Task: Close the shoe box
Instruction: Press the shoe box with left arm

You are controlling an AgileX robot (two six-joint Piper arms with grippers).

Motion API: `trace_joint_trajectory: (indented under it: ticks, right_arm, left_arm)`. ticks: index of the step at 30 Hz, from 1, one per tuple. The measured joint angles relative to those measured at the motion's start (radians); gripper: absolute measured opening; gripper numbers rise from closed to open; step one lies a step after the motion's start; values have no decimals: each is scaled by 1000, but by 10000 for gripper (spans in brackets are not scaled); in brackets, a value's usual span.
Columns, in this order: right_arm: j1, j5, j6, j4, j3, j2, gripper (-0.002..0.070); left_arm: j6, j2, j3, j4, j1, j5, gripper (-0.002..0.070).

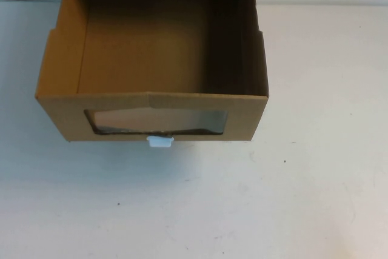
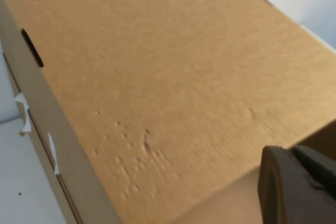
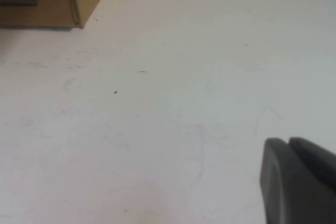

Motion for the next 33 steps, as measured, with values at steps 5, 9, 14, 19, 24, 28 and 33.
trace_joint_trajectory:
  ticks: [5, 9, 14, 19, 24, 28, 33]
  right_arm:
    - [0, 0, 0, 0, 0, 0, -14]
    - [0, 0, 0, 0, 0, 0, -14]
    - [0, 0, 0, 0, 0, 0, -14]
    - [0, -75, 0, 83, 0, 0, -14]
    - [0, -231, 0, 400, 0, -2, -14]
    - [0, -350, 0, 596, 0, -2, -14]
    - [0, -313, -2, 709, -8, -2, -14]
  left_arm:
    - [0, 158, -148, -8, 0, 53, -3]
    - [0, 230, -190, -62, 0, 67, -3]
    - [5, 276, -202, -82, 0, 68, -3]
    - [7, 298, -202, -84, 0, 68, -3]
    - [18, 308, -205, -89, 0, 69, -3]
    - [38, 308, -206, -91, 0, 69, -3]
    - [42, 308, -208, -89, 0, 69, -3]
